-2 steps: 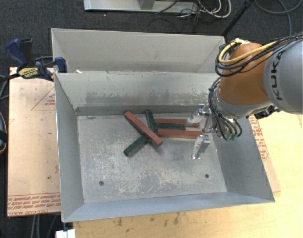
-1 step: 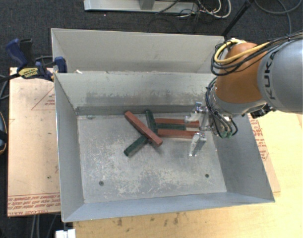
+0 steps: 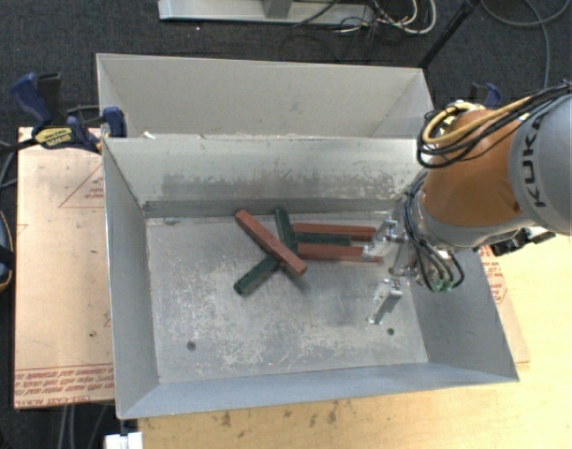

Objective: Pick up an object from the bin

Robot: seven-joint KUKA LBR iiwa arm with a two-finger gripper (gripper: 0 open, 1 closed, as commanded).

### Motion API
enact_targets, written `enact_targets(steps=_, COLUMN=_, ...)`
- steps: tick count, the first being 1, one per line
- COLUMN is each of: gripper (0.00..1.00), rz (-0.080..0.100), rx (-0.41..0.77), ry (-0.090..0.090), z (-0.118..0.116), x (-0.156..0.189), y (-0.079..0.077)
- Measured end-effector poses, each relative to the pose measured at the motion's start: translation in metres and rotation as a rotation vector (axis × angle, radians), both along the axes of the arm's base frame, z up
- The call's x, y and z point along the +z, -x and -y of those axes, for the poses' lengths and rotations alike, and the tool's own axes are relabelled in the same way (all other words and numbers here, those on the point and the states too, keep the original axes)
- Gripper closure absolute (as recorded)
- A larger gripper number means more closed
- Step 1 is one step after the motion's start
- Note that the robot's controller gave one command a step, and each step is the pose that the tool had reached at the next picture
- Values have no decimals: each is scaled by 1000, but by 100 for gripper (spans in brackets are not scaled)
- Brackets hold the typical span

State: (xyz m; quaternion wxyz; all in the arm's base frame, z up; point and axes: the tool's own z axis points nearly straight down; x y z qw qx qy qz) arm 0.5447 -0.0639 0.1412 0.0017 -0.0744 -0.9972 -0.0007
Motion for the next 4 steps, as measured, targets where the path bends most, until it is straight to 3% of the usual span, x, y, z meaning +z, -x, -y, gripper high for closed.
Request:
enact_targets(steps=1, gripper=100, rz=25, rx=-228, ry=1, z=-55, x=-58, y=-95)
enact_targets(steps=2, gripper=100, rz=25, rx=-228, ry=1, z=-55, x=-58, y=-95)
enact_targets(steps=3, gripper=100, rz=8, rx=-183, ry=1, z=-81, x=79, y=-78)
enact_targets(steps=4, gripper=100, rz=6, rx=-183, ry=2, z=-81, x=78, y=-77)
